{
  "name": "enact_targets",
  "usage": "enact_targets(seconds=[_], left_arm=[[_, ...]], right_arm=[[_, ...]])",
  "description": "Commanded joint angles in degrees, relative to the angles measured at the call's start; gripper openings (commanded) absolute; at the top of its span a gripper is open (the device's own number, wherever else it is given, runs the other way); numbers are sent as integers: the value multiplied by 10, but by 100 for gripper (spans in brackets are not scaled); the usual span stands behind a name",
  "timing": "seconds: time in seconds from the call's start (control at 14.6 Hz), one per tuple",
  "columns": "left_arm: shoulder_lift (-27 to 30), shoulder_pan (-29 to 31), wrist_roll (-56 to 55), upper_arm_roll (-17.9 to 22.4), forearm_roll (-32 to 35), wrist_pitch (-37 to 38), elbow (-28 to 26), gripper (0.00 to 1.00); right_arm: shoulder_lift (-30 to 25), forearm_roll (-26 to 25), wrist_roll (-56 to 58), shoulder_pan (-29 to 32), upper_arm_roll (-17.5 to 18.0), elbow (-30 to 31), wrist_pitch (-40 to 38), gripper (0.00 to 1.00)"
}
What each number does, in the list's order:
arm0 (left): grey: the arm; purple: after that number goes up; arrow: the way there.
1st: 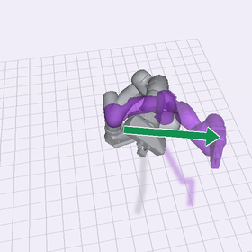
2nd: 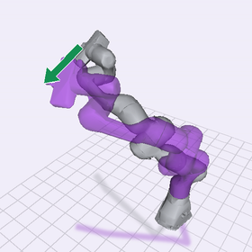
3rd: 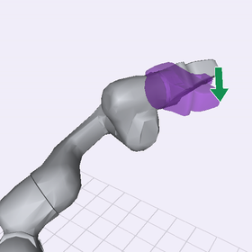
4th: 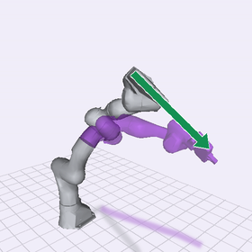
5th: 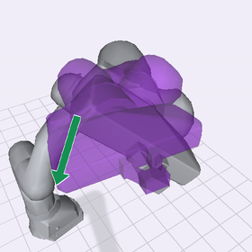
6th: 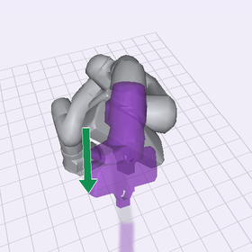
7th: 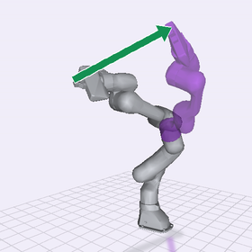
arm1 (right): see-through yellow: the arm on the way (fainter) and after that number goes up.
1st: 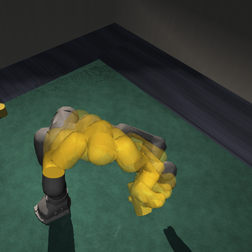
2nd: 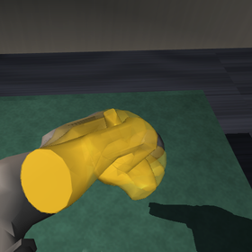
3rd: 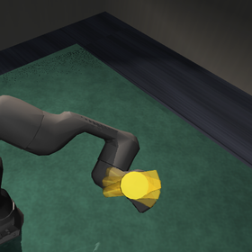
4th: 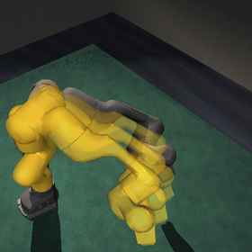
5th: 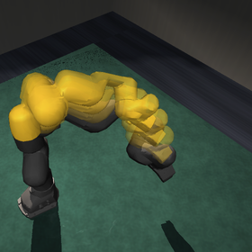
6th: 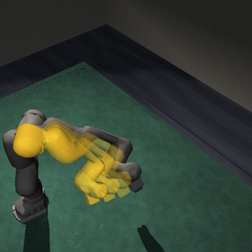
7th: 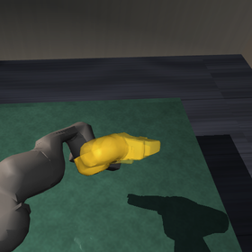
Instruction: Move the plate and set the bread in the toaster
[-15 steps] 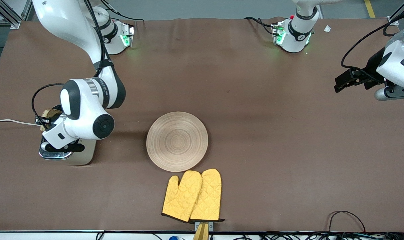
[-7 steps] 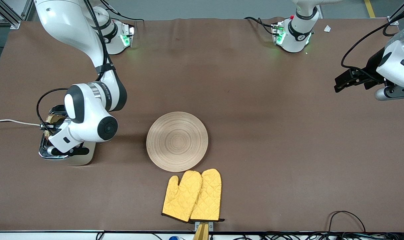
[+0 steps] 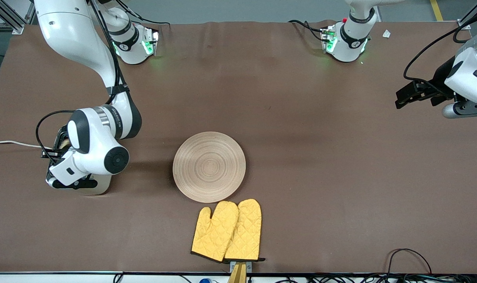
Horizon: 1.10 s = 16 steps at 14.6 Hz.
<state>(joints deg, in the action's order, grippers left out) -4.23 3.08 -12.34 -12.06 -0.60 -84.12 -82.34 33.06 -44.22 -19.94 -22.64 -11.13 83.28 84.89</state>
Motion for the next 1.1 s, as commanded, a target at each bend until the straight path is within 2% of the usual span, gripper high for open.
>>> enact_targets(seconds=[0.0,0.27,0.55,0.75,1.03], left_arm=[[-1,2,12,0,9,11,8,100],[-1,3,28,0,10,11,8,100],[-2,11,28,1,10,10,8,100],[-1,11,42,1,27,10,8,100],[-1,10,55,-3,43,10,8,100]], right_arm=[[-16,50,-4,-2,7,-52,-28,100],[-48,179,-5,-1,8,-132,-69,100],[-133,285,1,14,3,-134,-69,100],[-182,372,26,72,4,-130,-68,100],[-211,401,112,116,5,-120,-66,100]])
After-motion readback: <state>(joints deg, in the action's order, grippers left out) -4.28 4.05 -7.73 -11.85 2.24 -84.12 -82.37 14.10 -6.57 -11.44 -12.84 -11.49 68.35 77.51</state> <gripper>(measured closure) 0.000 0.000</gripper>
